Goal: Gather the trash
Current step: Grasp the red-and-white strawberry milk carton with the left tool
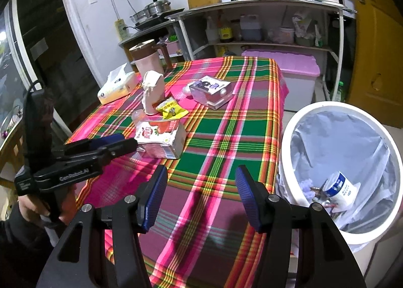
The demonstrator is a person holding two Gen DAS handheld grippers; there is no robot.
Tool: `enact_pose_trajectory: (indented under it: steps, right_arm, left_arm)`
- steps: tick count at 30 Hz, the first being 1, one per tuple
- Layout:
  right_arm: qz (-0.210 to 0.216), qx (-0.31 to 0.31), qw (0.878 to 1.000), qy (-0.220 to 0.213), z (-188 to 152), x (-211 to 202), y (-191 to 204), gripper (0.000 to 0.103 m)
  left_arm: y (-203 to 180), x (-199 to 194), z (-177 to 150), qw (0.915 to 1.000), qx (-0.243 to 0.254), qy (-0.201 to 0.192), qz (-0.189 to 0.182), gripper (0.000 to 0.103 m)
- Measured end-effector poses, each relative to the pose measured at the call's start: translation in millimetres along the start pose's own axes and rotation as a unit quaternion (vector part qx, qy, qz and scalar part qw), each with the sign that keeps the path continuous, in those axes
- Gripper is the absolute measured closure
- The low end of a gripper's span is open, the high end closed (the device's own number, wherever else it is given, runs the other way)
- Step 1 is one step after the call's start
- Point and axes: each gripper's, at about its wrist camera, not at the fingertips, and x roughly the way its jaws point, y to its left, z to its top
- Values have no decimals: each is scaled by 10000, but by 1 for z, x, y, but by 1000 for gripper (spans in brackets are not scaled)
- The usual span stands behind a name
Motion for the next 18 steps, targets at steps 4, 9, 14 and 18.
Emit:
enact_pose_trajectory:
  steps: [4,9,14,18]
  right_arm:
    - [-68,70,10000,1,1,0,-5,46]
    - [-132,146,9998,-18,1,-1,-13,46]
    - [-193,250,9995,-48,-1,-4,-21,46]
    - [-233,336,9991,-74,-2,-7,-28,46]
  left_arm:
    - [-2,15,-2,9999,45,133,-66,54]
    - [-11,23,-2,9994,109,188,-252,54]
    - [-40,28,0,9968,416,209,-648,54]
    - [-56,21,6,9947,656,19,-790,54]
